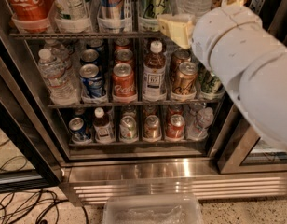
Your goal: Pick water bottle from top shelf of fridge
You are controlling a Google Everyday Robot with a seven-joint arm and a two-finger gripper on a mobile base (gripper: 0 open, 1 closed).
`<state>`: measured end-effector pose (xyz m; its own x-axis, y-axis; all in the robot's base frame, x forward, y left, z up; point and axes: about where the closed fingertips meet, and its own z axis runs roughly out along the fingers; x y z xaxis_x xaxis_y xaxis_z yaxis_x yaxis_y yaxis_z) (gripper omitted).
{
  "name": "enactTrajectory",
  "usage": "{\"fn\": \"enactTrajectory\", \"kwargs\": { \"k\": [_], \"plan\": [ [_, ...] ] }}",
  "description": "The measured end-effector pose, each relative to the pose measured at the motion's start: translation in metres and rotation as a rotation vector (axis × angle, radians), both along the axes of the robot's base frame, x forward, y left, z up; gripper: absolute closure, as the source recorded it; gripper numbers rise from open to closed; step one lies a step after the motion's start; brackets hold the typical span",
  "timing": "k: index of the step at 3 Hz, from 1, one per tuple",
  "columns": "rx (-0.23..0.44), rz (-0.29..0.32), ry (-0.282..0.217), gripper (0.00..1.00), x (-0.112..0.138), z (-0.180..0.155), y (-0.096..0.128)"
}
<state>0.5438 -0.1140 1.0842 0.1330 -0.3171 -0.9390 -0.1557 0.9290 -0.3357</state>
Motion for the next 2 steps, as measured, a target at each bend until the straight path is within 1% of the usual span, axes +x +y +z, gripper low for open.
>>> {"fn": "enactTrajectory", "kwargs": {
  "k": [1, 2],
  "plan": [
    [0.035, -0.047, -0.032, 0.26, -0.0101, -0.0186, -0.0108],
    [0.033, -0.044, -0.035, 0.19, -0.0107, -0.0172, -0.0087]
  ]
}}
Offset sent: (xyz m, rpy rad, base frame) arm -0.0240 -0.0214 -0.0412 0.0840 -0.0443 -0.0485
